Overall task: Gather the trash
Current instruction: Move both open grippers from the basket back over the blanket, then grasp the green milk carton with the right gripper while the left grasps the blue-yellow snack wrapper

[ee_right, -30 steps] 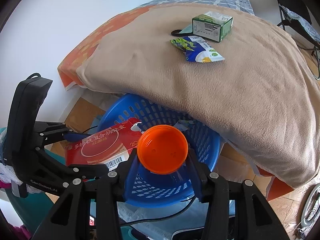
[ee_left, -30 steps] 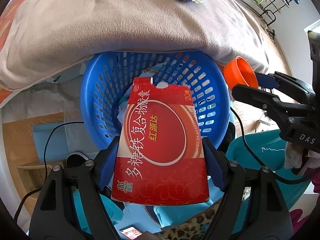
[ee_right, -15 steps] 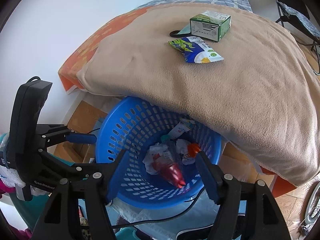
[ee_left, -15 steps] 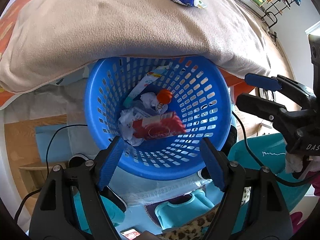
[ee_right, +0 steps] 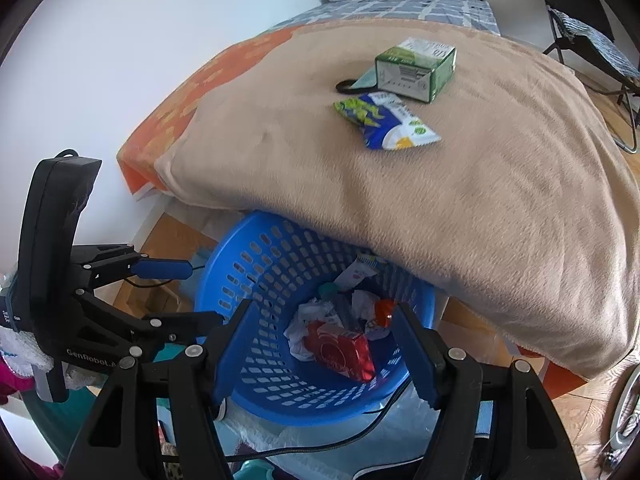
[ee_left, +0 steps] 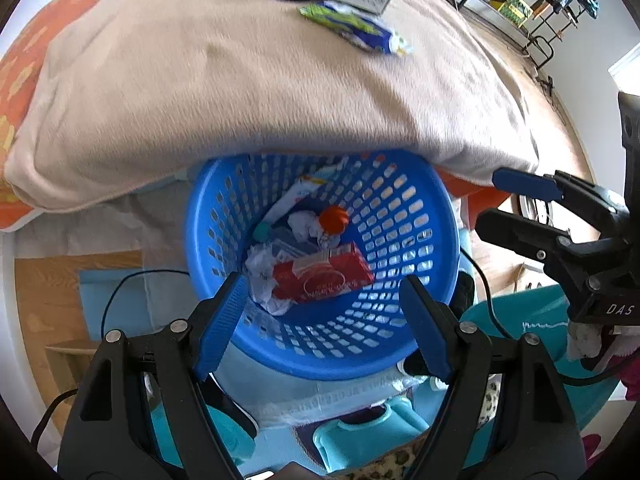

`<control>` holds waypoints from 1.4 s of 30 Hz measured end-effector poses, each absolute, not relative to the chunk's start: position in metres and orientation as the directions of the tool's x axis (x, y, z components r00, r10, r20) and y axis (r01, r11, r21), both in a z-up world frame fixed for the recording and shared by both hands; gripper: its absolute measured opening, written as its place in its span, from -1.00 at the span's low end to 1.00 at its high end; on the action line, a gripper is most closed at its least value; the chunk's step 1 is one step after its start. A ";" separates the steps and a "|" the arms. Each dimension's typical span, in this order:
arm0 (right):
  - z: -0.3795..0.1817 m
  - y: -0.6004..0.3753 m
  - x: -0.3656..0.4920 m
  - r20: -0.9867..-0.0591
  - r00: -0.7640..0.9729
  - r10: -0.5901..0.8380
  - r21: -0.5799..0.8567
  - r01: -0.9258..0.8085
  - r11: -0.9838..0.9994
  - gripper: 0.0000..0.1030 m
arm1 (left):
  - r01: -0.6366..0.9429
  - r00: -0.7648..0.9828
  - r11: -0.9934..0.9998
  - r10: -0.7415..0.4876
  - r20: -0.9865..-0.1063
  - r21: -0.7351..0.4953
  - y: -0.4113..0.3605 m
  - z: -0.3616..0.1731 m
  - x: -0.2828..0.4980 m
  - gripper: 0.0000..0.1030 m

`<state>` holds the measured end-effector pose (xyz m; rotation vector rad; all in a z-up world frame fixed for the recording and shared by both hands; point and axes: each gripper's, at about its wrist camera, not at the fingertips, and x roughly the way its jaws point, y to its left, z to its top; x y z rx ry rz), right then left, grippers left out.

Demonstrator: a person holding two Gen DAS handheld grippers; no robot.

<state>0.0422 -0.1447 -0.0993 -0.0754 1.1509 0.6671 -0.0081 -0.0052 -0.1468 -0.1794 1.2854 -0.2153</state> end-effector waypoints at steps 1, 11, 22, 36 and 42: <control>-0.098 -0.146 0.043 -0.859 0.241 0.451 0.278 -0.520 0.807 0.40 | 0.059 0.275 0.966 -0.257 -0.927 -0.250 -0.004 -0.144 -0.006 0.56; -0.082 -0.162 0.061 -0.834 0.293 0.468 0.304 -0.465 0.832 0.43 | 0.056 0.418 0.973 -0.226 -0.880 -0.223 0.009 -0.108 0.017 0.56; -0.063 -0.172 0.085 -0.805 0.342 0.485 0.333 -0.416 0.846 0.43 | 0.026 0.499 0.968 -0.230 -0.835 -0.251 0.020 -0.082 0.047 0.55; -0.051 -0.187 0.141 -0.771 0.344 0.535 0.455 -0.289 0.842 0.64 | 0.076 0.519 0.973 -0.226 -0.825 -0.218 0.017 -0.068 0.100 0.55; -0.042 -0.187 0.170 -0.766 0.380 0.519 0.453 -0.254 0.854 0.64 | 0.069 0.498 0.961 -0.267 -0.825 -0.269 0.011 -0.075 0.109 0.55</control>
